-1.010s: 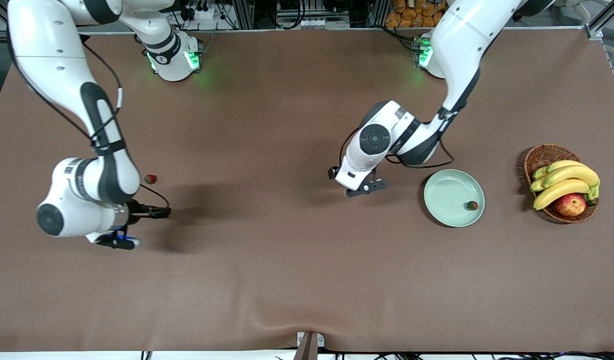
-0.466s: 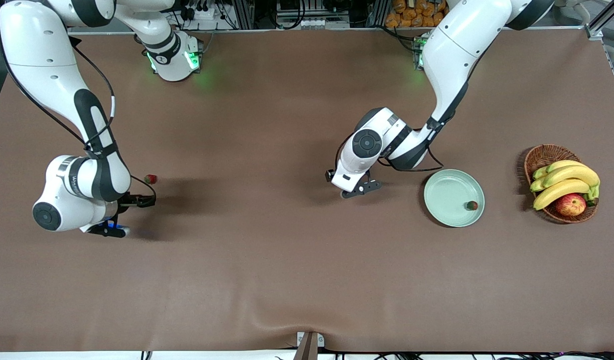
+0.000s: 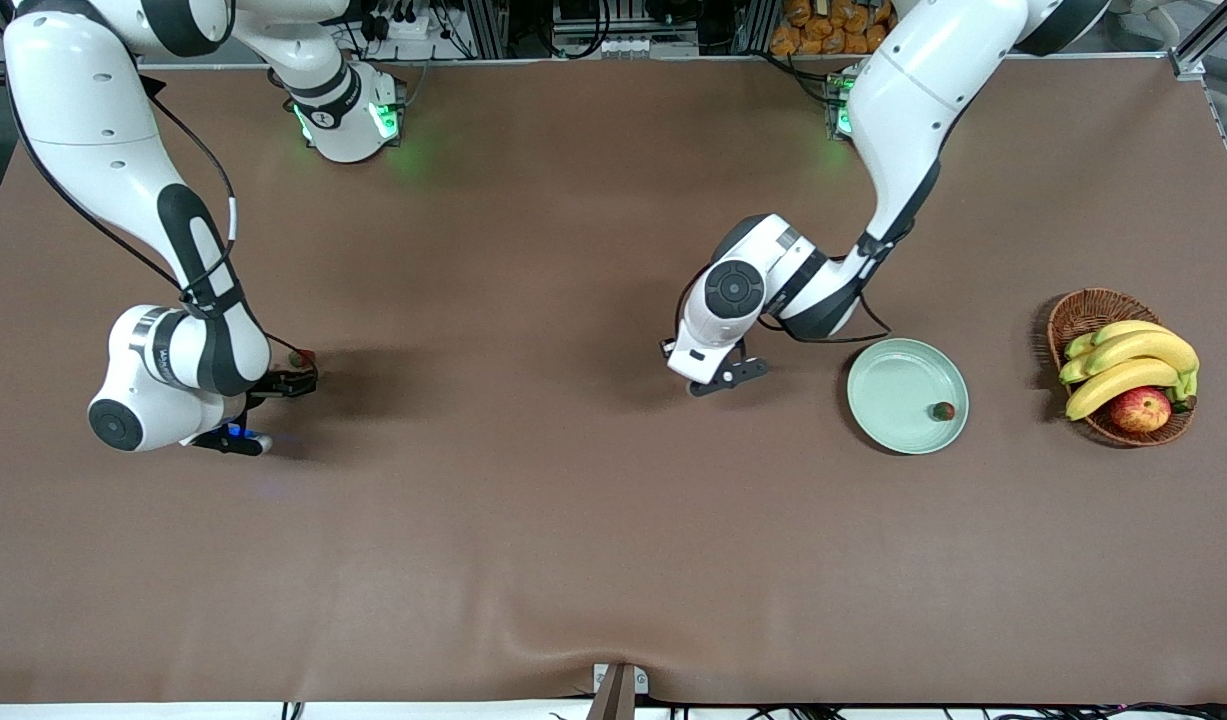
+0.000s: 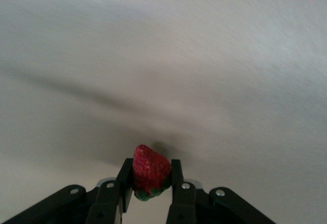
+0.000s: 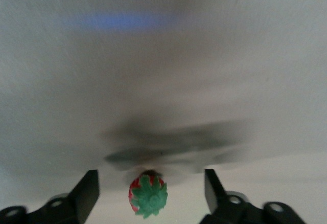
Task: Collect all strawberries into plate
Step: 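Drop the strawberry onto the plate while the right gripper carries the third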
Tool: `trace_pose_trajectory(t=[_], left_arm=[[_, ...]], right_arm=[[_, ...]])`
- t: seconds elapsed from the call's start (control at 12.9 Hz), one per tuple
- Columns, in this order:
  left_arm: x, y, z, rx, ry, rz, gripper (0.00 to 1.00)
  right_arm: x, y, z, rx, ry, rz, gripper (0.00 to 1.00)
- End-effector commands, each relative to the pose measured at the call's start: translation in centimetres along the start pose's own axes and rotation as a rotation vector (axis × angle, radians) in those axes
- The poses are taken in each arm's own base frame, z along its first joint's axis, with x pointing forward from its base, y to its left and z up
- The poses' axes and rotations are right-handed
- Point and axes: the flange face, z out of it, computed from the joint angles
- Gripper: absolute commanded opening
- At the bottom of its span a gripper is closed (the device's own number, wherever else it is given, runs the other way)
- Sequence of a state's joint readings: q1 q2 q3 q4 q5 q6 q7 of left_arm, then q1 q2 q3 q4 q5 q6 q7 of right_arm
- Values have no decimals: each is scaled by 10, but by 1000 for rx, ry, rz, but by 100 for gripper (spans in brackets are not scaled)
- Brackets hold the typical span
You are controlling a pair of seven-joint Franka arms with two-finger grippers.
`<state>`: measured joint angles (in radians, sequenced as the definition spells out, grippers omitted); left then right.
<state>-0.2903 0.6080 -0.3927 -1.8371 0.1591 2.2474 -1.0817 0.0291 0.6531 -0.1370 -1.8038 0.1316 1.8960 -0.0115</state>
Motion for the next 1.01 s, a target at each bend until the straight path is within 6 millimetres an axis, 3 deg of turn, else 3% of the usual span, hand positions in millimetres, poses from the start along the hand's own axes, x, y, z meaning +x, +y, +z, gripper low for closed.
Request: trace_pose_trajectory(t=[0.0, 0.08, 0.23, 0.39, 0.47, 0.7, 0.78, 0.93], left_arm=[[32, -52, -85, 39, 73, -68, 0], [50, -70, -96, 33, 78, -70, 0], [94, -115, -93, 39, 53, -57, 0], [148, -180, -85, 69, 56, -15, 0], [170, -214, -81, 70, 48, 19, 0], [207, -265, -64, 52, 54, 89, 0], [215, -276, -51, 60, 62, 102, 6], [221, -281, -37, 54, 63, 104, 59]], right_arm=[[-8, 0, 3, -17, -38, -7, 64], [-10, -2, 4, -18, -48, -10, 56], [-10, -4, 3, -20, -50, -13, 37], [-8, -8, -2, -19, -35, -18, 14], [-4, -17, -15, -20, -3, -25, 1], [1, -69, -57, -24, 91, -53, 0], [-2, -106, -68, 4, 118, -30, 0], [-21, -198, -77, 108, 146, 43, 0]])
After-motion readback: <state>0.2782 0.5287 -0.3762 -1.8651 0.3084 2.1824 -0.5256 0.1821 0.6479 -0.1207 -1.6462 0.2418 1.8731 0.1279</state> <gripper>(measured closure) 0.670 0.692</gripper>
